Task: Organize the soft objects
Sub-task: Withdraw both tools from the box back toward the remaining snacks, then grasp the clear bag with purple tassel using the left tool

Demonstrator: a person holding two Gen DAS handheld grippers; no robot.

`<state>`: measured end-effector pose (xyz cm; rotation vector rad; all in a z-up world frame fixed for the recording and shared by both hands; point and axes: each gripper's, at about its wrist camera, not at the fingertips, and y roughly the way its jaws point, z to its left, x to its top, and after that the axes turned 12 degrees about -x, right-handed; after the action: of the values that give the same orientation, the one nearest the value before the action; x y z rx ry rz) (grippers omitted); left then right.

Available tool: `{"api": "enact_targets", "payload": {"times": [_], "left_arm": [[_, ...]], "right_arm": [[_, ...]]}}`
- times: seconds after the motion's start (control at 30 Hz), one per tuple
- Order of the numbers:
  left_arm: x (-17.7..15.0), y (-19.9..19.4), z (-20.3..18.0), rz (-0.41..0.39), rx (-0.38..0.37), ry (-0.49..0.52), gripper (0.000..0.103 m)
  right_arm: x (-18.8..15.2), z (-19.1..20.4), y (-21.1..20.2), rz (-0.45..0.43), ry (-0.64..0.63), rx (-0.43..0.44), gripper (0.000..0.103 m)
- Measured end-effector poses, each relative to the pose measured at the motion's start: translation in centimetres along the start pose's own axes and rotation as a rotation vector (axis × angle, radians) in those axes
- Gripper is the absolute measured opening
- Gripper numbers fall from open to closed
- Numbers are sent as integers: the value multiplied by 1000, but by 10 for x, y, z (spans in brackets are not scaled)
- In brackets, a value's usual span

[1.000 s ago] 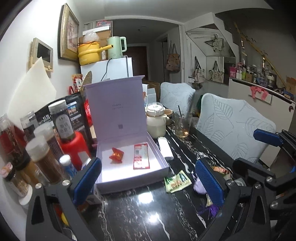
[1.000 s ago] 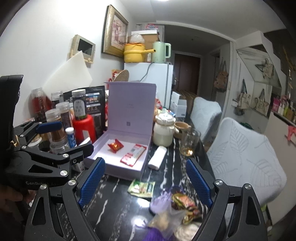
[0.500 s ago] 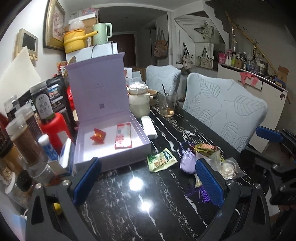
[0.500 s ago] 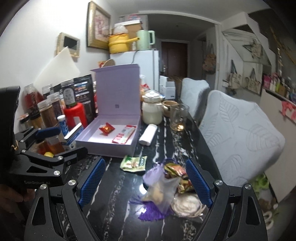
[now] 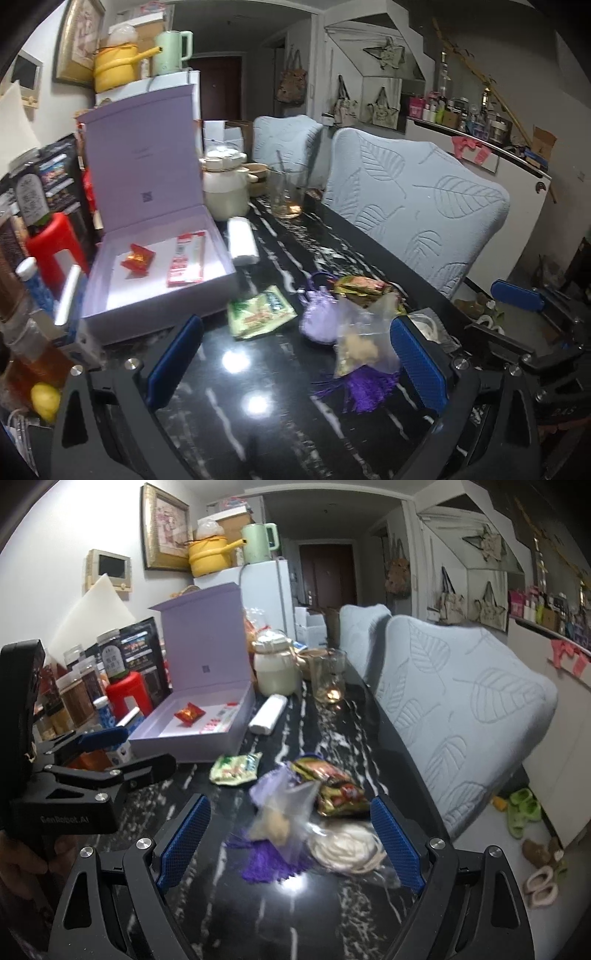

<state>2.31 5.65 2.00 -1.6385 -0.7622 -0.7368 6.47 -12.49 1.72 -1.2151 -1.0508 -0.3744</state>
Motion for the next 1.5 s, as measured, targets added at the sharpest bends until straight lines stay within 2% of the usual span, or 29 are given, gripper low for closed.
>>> {"api": "enact_targets", "payload": {"times": [0.33,0.43,0.57,1.0,1.23,1.3,1.37,1.5], "left_arm": [[-8,57,-25,107,-66,9,103],[-12,72,-25,133,-114,-22,103],[-18,89,-25,160,-101,-50,103],[-27,133,-24,257,-95,-91,103],[-29,149,-13,292,-153,-183,103],[-29,149,-13,285,-171,-186,94],[-29,149,-14,277,-186,-181,69],[-26,146,-19,275,-197,-152,57]], "right_arm": [[-18,-47,17,45,67,-22,89],[-23,-56,26,67,85,-7,89],[-26,-66,37,89,122,17,89],[-36,-79,66,165,104,23,89],[-39,-83,79,204,116,20,89],[-39,-83,82,215,119,24,89],[-39,-82,85,224,120,24,89],[-38,-80,90,243,117,30,89]]}}
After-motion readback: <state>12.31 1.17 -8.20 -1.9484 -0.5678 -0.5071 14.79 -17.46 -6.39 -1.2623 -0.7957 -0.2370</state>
